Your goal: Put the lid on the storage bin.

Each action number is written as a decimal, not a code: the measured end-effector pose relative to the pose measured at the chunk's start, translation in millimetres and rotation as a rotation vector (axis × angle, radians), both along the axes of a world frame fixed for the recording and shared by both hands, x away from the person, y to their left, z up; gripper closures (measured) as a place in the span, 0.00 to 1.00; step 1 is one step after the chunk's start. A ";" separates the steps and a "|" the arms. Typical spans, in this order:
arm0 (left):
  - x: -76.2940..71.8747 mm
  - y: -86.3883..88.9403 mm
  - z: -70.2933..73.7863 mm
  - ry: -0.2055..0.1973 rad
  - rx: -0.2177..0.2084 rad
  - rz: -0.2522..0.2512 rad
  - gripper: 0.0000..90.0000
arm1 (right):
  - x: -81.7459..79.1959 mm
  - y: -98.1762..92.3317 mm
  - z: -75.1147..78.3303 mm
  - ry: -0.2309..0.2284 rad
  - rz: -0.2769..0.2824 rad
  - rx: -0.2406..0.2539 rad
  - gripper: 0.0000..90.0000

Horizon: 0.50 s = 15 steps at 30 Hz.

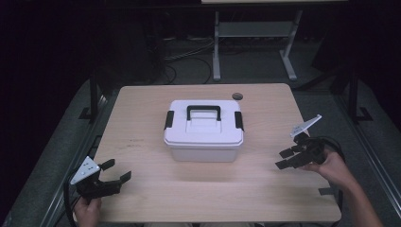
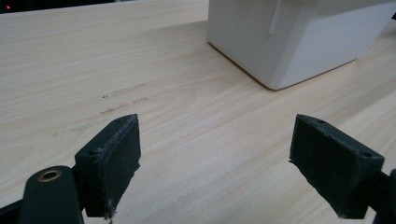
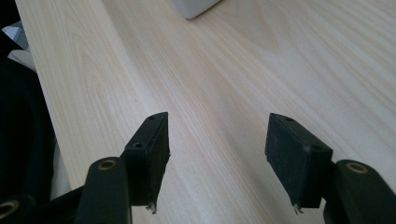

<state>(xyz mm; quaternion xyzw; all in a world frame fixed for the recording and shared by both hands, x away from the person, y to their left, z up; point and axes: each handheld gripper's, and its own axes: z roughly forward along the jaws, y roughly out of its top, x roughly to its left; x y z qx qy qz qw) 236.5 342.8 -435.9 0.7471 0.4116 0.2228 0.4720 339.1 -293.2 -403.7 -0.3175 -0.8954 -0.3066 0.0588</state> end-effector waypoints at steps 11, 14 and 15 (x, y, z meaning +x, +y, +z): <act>-1.4 -0.6 0.3 0.000 0.004 0.000 0.17 | -9.8 -4.6 -13.1 0.012 -0.004 0.011 0.44; -1.4 -0.6 0.2 0.001 0.005 0.000 0.17 | -13.0 -6.4 -16.9 0.015 -0.007 0.015 0.44; -1.5 -0.6 0.2 0.001 0.004 0.001 0.17 | -14.4 -6.9 -17.6 0.021 -0.011 0.014 0.44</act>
